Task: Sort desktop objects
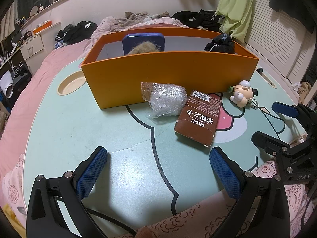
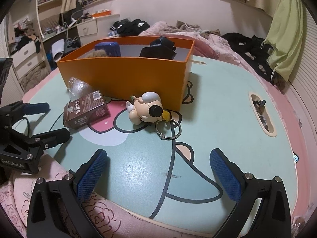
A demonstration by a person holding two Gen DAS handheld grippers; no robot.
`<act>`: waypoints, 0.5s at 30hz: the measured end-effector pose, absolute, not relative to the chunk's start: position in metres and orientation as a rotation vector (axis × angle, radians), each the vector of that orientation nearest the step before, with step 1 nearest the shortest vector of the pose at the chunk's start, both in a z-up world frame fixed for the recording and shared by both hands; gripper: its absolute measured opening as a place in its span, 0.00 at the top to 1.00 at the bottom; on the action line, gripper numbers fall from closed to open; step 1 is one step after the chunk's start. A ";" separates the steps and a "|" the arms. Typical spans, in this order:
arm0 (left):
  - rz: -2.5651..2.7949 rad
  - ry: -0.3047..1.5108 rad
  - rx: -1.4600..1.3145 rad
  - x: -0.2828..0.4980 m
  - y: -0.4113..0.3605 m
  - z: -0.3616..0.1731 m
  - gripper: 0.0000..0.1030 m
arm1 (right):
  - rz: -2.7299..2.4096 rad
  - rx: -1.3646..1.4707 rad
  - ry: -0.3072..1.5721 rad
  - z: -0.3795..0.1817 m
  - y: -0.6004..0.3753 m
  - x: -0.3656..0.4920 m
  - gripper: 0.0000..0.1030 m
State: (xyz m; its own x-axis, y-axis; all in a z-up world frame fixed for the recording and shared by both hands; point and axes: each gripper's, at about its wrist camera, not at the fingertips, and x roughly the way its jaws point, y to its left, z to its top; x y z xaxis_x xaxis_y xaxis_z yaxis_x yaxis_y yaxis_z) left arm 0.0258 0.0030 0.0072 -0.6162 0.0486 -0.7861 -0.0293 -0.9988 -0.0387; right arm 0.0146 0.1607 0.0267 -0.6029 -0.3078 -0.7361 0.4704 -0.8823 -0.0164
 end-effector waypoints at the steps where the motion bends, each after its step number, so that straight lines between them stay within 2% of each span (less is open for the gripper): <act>1: 2.787 -0.036 -1.354 0.026 0.004 0.007 0.00 | -2.463 1.071 0.283 0.028 0.161 0.015 0.00; 6: 2.789 -0.037 -1.352 0.025 0.003 0.006 0.00 | -2.502 1.012 0.203 0.046 0.164 0.009 0.00; 12: 2.790 -0.036 -1.351 0.026 0.003 0.006 0.00 | -2.513 1.062 0.259 0.051 0.140 -0.019 0.00; 14: 2.790 -0.037 -1.351 0.026 0.004 0.006 0.00 | -2.498 1.093 0.271 0.048 0.134 -0.025 0.03; 15: 2.790 -0.037 -1.351 0.026 0.003 0.006 0.00 | -2.488 1.102 0.277 0.046 0.132 -0.027 0.08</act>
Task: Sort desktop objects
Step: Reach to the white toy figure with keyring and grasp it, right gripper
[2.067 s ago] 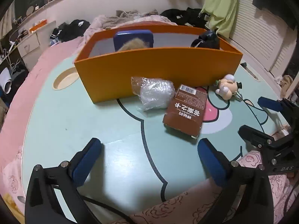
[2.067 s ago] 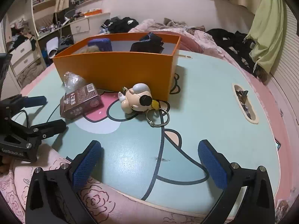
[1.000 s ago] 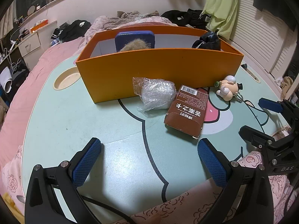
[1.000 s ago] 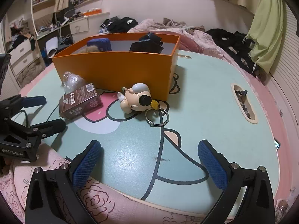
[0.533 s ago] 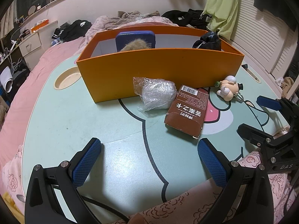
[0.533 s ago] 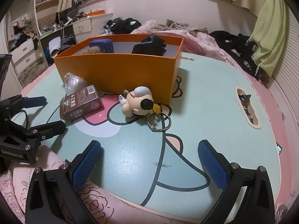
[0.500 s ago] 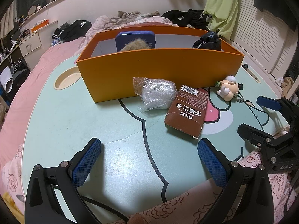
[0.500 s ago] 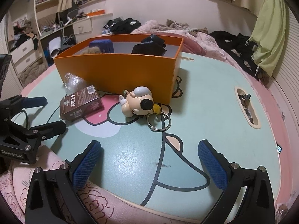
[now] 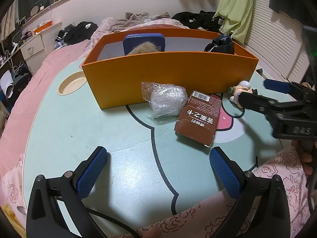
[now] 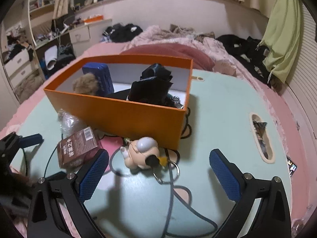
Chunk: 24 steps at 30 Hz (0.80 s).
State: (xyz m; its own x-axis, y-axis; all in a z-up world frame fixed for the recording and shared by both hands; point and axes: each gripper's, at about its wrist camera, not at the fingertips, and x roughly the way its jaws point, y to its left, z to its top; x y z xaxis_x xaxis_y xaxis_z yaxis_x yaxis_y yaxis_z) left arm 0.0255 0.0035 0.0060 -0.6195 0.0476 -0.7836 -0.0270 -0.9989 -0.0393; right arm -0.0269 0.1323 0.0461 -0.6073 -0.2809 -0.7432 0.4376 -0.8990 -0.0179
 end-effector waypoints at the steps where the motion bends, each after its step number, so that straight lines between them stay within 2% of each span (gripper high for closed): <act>1: 2.790 -0.037 -1.351 0.026 0.003 0.006 0.00 | -2.478 1.114 0.288 0.044 0.131 -0.029 0.16; 2: 2.790 -0.037 -1.351 0.026 0.003 0.006 0.00 | -2.463 1.132 0.293 0.040 0.129 -0.030 0.22; 3: 2.790 -0.036 -1.351 0.026 0.003 0.006 0.00 | -2.446 1.144 0.289 0.037 0.130 -0.030 0.35; 5: 2.790 -0.035 -1.351 0.026 0.003 0.006 0.00 | -2.435 1.130 0.285 0.036 0.131 -0.028 0.47; 6: 2.790 -0.036 -1.350 0.026 0.003 0.006 0.00 | -2.425 1.120 0.281 0.036 0.132 -0.027 0.59; 7: 2.790 -0.037 -1.350 0.026 0.003 0.006 0.00 | -2.422 1.115 0.280 0.037 0.132 -0.025 0.62; 15: 2.789 -0.039 -1.351 0.026 0.003 0.006 0.00 | -2.346 1.036 0.190 0.039 0.149 0.002 0.62; 21: 2.786 -0.036 -1.348 0.026 0.003 0.006 0.00 | -2.369 0.968 0.188 0.035 0.169 0.027 0.62; 23: 2.784 -0.032 -1.350 0.025 0.004 0.007 0.00 | -2.382 0.961 0.180 0.032 0.170 0.030 0.54; 24: 2.781 -0.033 -1.349 0.025 0.004 0.007 0.00 | -2.400 0.964 0.190 0.032 0.169 0.029 0.38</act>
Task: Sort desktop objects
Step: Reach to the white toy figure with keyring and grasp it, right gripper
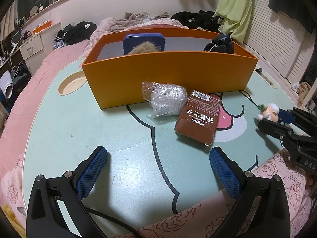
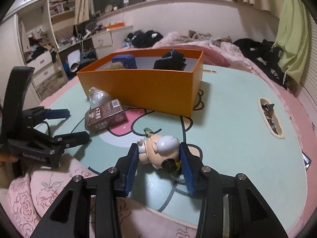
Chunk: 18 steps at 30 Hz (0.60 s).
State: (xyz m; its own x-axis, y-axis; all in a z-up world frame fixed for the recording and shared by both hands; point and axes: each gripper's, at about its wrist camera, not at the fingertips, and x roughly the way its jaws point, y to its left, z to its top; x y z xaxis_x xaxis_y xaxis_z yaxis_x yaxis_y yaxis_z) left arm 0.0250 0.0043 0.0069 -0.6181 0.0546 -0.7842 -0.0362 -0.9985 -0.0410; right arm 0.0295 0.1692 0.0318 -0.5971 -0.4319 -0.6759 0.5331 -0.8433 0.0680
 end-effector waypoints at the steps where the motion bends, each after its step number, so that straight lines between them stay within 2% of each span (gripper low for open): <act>1: 2.779 -0.033 -1.348 0.025 0.004 0.007 0.00 | -2.403 0.969 0.195 0.031 0.168 0.029 0.31; 8: 2.771 -0.090 -1.289 0.029 -0.001 0.010 0.01 | -2.419 0.961 0.156 0.031 0.172 0.028 0.31; 10: 2.769 -0.143 -1.236 0.034 -0.007 0.014 0.05 | -2.418 0.960 0.150 0.031 0.172 0.028 0.30; 12: 2.771 -0.159 -1.153 0.040 -0.008 0.022 0.19 | -2.418 0.959 0.154 0.031 0.172 0.028 0.30; 16: 2.696 -0.062 -1.040 0.044 0.010 0.035 0.34 | -2.416 0.959 0.151 0.031 0.173 0.029 0.29; 18: 2.665 0.010 -1.031 0.040 0.022 0.039 0.49 | -2.414 0.958 0.147 0.031 0.173 0.029 0.29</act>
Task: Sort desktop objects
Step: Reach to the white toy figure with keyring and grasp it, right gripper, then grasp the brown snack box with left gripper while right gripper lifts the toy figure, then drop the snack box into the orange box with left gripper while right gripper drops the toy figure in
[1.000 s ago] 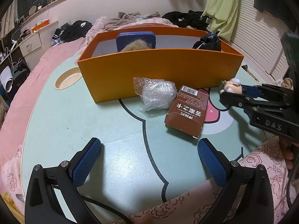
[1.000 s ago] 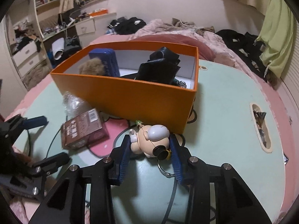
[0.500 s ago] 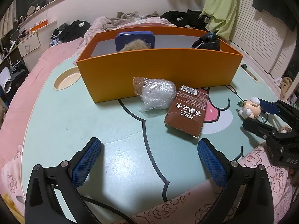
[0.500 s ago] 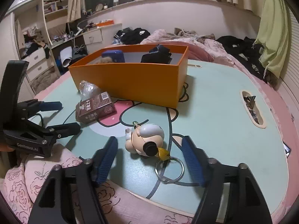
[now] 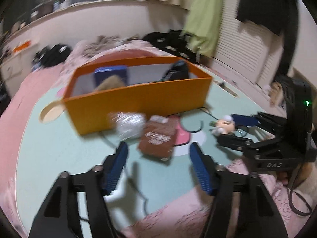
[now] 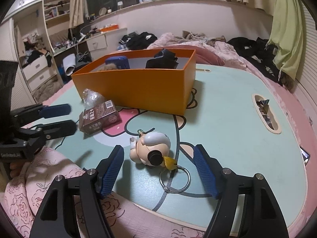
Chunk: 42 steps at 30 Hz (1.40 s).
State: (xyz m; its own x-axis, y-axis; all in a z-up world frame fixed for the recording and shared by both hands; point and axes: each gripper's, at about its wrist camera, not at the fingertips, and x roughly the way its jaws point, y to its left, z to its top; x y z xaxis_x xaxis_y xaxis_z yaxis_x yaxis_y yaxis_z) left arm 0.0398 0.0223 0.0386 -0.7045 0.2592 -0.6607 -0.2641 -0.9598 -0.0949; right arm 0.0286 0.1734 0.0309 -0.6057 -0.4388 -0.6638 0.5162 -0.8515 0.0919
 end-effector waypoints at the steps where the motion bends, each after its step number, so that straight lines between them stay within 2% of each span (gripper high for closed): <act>1: 2.655 0.047 -1.032 0.035 0.029 0.041 0.51 | -2.414 0.957 0.146 0.031 0.174 0.029 0.29; 6: 2.626 0.153 -1.052 0.007 0.046 0.047 0.52 | -2.414 0.956 0.140 0.031 0.175 0.029 0.29; 10: 2.608 0.262 -1.179 -0.015 0.055 0.027 0.52 | -2.412 0.958 0.141 0.031 0.175 0.030 0.27; 13: 2.576 0.140 -1.215 -0.026 0.045 0.015 0.52 | -2.413 0.960 0.146 0.031 0.175 0.030 0.25; 15: 2.593 0.107 -1.197 -0.027 0.041 0.010 0.59 | -2.413 0.959 0.146 0.032 0.175 0.031 0.25; 17: 2.563 0.080 -1.155 -0.023 0.041 0.007 0.59 | -2.412 0.958 0.147 0.031 0.174 0.031 0.25; 18: 2.556 0.080 -1.125 -0.021 0.043 0.008 0.59 | -2.410 0.955 0.146 0.031 0.174 0.031 0.28; 21: 2.578 0.107 -1.058 -0.018 0.047 0.010 0.59 | -2.382 0.944 0.145 0.033 0.171 0.032 0.62; 22: 2.584 0.107 -1.040 -0.018 0.047 0.010 0.59 | -2.374 0.942 0.150 0.033 0.170 0.032 0.63; 26: 2.596 0.055 -1.001 -0.012 0.040 0.021 0.59 | -2.364 0.902 0.127 0.042 0.171 0.033 0.63; 29: 2.621 0.001 -0.948 -0.017 0.031 0.040 0.59 | -2.344 0.815 0.040 0.069 0.172 0.030 0.63; 34: 2.719 -0.021 -0.898 -0.040 0.013 0.073 0.59 | -2.344 0.691 0.030 0.117 0.152 0.003 0.64; 39: 2.735 -0.139 -1.045 -0.096 -0.008 0.069 0.59 | -2.337 0.792 -0.007 0.117 0.127 -0.053 0.63; 41: 2.763 -0.112 -1.136 -0.117 -0.009 0.057 0.59 | -2.339 0.888 -0.014 0.100 0.116 -0.084 0.59; 42: 2.767 -0.092 -1.207 -0.125 -0.011 0.049 0.56 | -2.355 0.927 0.001 0.092 0.112 -0.096 0.52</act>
State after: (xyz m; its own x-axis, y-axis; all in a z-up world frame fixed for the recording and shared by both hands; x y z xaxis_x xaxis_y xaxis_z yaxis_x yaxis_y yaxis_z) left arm -0.1252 -0.0112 0.0492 -0.6744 0.1349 -0.7259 -0.0865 -0.9908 -0.1037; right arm -0.0955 0.1116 0.0923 -0.5750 -0.5334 -0.6204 0.5339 -0.8192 0.2095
